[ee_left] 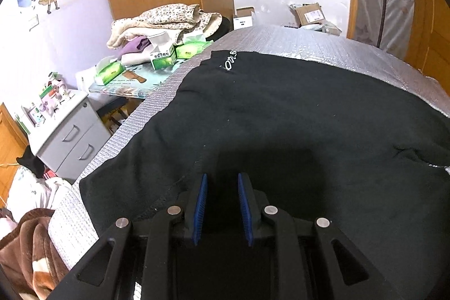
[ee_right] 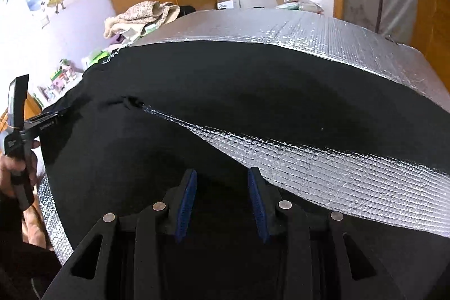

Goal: Fold clothes

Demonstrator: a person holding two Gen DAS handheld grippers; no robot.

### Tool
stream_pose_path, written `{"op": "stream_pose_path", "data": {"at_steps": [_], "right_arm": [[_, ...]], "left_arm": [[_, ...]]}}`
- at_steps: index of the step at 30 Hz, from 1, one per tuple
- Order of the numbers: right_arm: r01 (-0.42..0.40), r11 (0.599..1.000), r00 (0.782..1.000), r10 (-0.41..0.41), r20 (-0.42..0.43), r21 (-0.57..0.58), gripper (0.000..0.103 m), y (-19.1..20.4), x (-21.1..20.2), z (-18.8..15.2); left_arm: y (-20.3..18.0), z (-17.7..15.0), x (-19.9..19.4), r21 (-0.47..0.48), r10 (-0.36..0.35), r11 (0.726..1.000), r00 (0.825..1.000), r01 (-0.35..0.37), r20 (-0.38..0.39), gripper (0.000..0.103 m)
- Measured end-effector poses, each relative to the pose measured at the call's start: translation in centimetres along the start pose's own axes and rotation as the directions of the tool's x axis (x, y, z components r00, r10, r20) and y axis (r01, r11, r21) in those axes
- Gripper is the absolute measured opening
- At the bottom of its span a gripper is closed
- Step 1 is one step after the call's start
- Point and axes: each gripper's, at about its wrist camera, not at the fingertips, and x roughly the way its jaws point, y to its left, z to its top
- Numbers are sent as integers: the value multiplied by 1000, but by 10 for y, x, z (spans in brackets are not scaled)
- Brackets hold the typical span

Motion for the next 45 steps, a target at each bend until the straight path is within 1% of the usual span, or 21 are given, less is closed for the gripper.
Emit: {"op": "stream_pose_path", "data": {"at_steps": [2, 5, 6, 8, 11, 17, 28, 29, 31, 32, 34, 36, 39, 40, 42, 45], "right_arm": [[3, 1000, 1000, -3, -5, -4, 40, 1, 2, -1], [23, 999, 1000, -23, -2, -28, 41, 6, 2, -4], [29, 999, 1000, -29, -1, -37, 42, 8, 3, -5], [30, 998, 1000, -30, 0, -52, 48, 10, 4, -5], [31, 997, 1000, -31, 1, -64, 50, 12, 5, -4], [28, 998, 1000, -28, 3, -64, 51, 13, 5, -5], [22, 997, 1000, -22, 2, -71, 54, 12, 4, -6], [21, 997, 1000, -21, 2, -71, 54, 12, 4, -6], [22, 997, 1000, -22, 1, -74, 55, 12, 5, -5], [24, 997, 1000, -24, 0, -76, 55, 12, 5, -5], [30, 996, 1000, -30, 0, -80, 55, 14, 6, -5], [33, 996, 999, -33, 1, -83, 55, 15, 6, -5], [28, 996, 1000, -28, 2, -80, 55, 13, 7, -5], [27, 996, 1000, -27, 2, -79, 55, 13, 7, -5], [28, 996, 1000, -28, 2, -80, 55, 13, 7, -5], [31, 996, 1000, -31, 2, -83, 55, 12, 7, -4]], "left_arm": [[-3, 1, -7, 0, -20, 1000, 1000, 20, 17, 23], [-10, 5, -14, 26, -36, 999, 998, 35, 52, 23], [-11, 4, -13, 33, -35, 999, 998, 33, 52, 23], [-10, 4, -5, 36, -22, 999, 999, 21, 36, 23], [-7, 0, 10, 36, -6, 999, 1000, 6, -1, 23], [-9, -2, 5, 56, 5, 998, 1000, -6, 21, 24], [-7, -6, 6, 46, -7, 999, 999, 6, 33, 24], [-6, -5, 6, 43, -13, 999, 999, 11, 32, 24], [-1, -3, 5, 36, -49, 998, 999, 48, 24, 24], [4, -2, 6, 27, -71, 997, 997, 70, 21, 24], [22, 0, 2, -28, -98, 995, 994, 99, 38, 24], [43, 1, 0, -83, -46, 995, 997, 51, 60, 24], [75, -1, 4, -174, -23, 984, 998, 32, 53, 23], [81, -3, 8, -189, -40, 981, 998, 47, 38, 23], [83, -8, 15, -181, -45, 982, 999, 47, 18, 23], [78, -8, 13, -160, -23, 987, 999, 29, 38, 22]]}}
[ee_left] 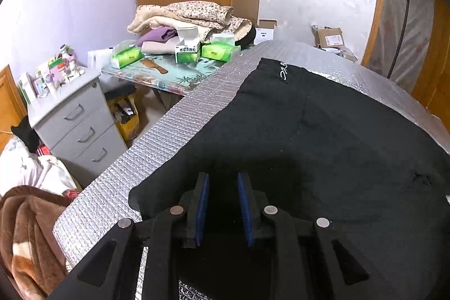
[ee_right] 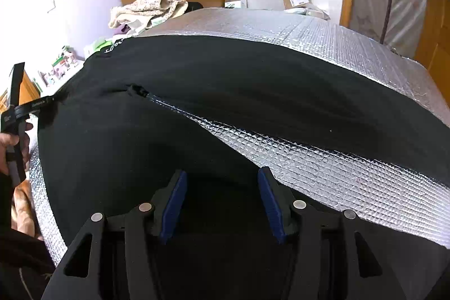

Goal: Fold clothes

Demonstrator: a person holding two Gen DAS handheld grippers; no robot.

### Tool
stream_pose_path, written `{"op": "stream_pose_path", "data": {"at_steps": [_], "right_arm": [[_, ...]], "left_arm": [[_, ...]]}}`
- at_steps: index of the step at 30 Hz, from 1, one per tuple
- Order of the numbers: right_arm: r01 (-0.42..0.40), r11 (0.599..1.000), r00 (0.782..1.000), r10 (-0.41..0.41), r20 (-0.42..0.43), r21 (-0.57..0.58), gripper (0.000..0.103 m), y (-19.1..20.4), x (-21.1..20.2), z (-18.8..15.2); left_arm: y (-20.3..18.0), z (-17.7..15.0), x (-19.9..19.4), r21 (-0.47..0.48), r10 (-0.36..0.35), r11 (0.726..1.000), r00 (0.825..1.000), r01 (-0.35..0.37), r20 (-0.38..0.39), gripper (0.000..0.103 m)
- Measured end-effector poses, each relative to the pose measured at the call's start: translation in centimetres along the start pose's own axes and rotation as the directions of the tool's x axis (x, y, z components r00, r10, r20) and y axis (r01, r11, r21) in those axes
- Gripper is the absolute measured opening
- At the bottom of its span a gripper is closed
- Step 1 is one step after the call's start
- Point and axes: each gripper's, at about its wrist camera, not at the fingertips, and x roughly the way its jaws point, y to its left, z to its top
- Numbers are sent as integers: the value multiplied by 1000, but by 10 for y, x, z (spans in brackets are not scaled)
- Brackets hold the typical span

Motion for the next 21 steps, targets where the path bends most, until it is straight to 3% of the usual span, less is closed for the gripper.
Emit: {"op": "stream_pose_path", "data": {"at_steps": [6, 11, 15, 21], "right_arm": [[10, 1000, 1000, -10, -1, -9, 55, 2, 1, 1], [15, 1000, 1000, -15, -2, -16, 55, 0, 1, 1], [23, 1000, 1000, -23, -4, -7, 53, 3, -2, 4], [-98, 989, 992, 106, 67, -113, 49, 41, -9, 35]], "left_arm": [[-8, 3, -12, -14, -19, 1000, 1000, 19, 17, 22], [-46, 4, -23, 55, -115, 992, 993, 114, 26, 22], [-82, -2, -30, 126, -215, 969, 976, 213, 8, 22], [-123, -21, -32, 226, -314, 920, 948, 319, -57, 22]]}}
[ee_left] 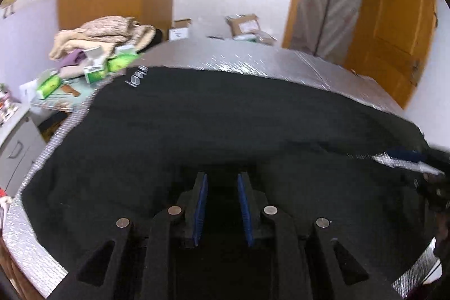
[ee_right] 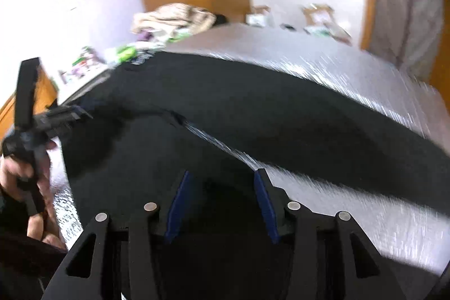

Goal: Fold clothes

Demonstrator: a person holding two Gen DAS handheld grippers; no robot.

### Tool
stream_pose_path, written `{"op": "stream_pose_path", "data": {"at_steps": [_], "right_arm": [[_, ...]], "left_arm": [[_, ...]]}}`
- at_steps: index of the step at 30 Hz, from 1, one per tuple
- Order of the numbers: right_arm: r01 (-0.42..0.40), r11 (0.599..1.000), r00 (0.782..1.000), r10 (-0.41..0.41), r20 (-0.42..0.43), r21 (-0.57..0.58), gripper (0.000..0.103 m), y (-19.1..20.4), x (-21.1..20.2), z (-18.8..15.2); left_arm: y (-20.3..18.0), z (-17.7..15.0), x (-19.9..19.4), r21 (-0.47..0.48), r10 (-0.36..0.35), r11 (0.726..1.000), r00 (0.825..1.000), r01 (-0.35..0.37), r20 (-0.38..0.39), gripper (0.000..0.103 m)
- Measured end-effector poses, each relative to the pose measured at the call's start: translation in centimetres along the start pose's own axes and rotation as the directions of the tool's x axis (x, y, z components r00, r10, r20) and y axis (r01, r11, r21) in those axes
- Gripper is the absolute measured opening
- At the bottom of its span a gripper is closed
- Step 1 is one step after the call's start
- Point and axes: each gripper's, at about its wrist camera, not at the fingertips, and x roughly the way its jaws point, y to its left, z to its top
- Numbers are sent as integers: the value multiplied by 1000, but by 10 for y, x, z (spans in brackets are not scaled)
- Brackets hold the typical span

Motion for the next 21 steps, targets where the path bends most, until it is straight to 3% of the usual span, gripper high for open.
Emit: {"op": "stream_pose_path", "data": {"at_steps": [6, 9, 10, 11, 15, 17, 19, 21], "right_arm": [[-96, 989, 995, 94, -21, -108, 48, 37, 38, 27], [-141, 983, 989, 134, -69, -121, 30, 47, 62, 31], [-148, 982, 987, 139, -80, -121, 16, 50, 67, 32], [-160, 980, 985, 150, -87, -121, 10, 53, 71, 32], [-226, 967, 973, 217, -83, -120, 9, 59, 78, 36], [-224, 968, 972, 213, -103, -110, 9, 57, 88, 37], [-188, 981, 975, 180, -128, -53, 2, 48, 101, 39], [-198, 979, 973, 202, -115, 45, 0, 28, 106, 42]], "left_arm": [[-10, -13, 10, 26, -9, 1000, 1000, 10, -24, 22], [-11, -14, 11, 28, -7, 1000, 1000, 8, -18, 22], [-10, -14, 12, 29, -7, 1000, 1000, 7, -16, 22], [-10, -14, 12, 30, -6, 1000, 1000, 7, -14, 22], [-10, -16, 8, 26, -10, 1000, 1000, 10, -10, 22], [-10, -16, 8, 29, -7, 1000, 1000, 7, -9, 23], [-11, -16, 8, 30, -6, 1000, 1000, 7, -8, 23], [-10, -16, 8, 26, -12, 1000, 1000, 12, -7, 23]]}}
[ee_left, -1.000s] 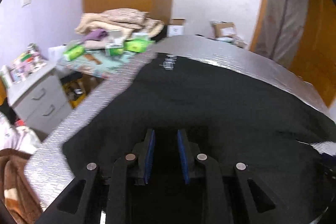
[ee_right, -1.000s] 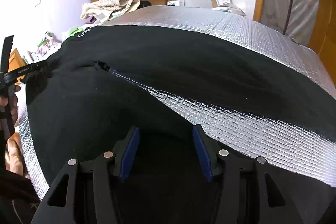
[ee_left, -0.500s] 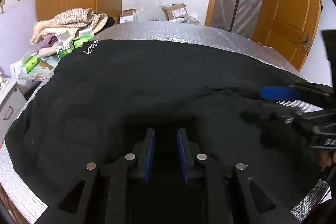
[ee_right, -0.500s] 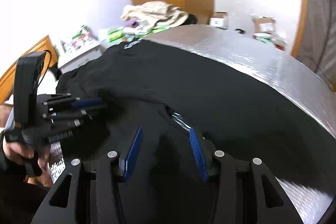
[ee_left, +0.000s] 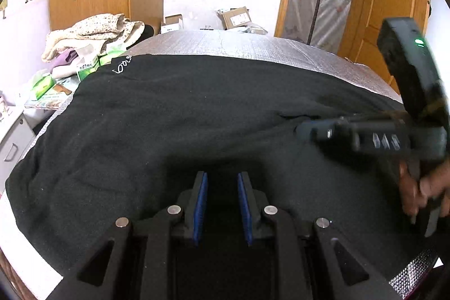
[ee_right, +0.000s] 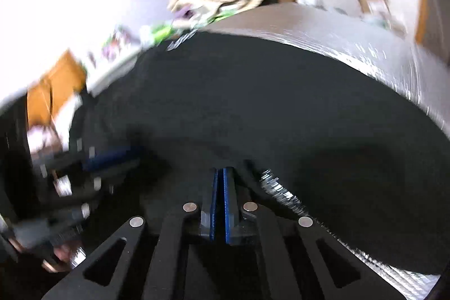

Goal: Fold clothes

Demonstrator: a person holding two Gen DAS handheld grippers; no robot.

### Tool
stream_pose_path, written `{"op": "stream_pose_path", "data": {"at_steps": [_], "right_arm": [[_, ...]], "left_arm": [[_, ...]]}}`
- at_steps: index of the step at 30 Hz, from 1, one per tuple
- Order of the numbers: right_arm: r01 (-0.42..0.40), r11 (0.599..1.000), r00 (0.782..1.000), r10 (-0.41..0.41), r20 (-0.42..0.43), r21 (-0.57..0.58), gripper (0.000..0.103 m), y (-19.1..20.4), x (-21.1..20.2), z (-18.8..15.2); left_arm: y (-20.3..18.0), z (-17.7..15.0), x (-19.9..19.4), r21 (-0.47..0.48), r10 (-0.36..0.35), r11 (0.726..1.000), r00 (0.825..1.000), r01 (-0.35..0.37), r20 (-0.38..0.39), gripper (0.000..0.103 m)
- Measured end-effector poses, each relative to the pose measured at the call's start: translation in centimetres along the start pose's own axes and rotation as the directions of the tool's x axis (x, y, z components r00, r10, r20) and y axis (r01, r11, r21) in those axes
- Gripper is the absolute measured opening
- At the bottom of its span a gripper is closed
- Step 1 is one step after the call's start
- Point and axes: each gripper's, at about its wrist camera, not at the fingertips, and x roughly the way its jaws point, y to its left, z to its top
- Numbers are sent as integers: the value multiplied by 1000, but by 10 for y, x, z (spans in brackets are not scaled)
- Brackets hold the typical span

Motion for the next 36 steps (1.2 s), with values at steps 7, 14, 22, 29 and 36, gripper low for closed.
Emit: {"op": "stream_pose_path", "data": {"at_steps": [7, 14, 22, 29, 36], "right_arm": [[-21, 994, 999, 16, 41, 108, 3, -15, -15, -4], [-61, 990, 997, 53, 63, 130, 6, -22, -59, -46], [-6, 943, 996, -24, 87, 332, 3, -79, -103, -93], [1, 937, 995, -36, 94, 350, 3, -83, -122, -109], [12, 958, 990, -52, 134, 288, 7, -71, -131, -105]], "left_arm": [[3, 0, 0, -8, -10, 1000, 1000, 10, 2, 23], [2, 0, 0, -5, -11, 1000, 1000, 11, 1, 23], [-3, -11, -9, 79, 16, 997, 1000, -16, 10, 23], [-3, -9, -18, 28, 25, 999, 999, -25, -23, 23], [-41, 0, -28, 92, -82, 992, 997, 81, 7, 23]]}}
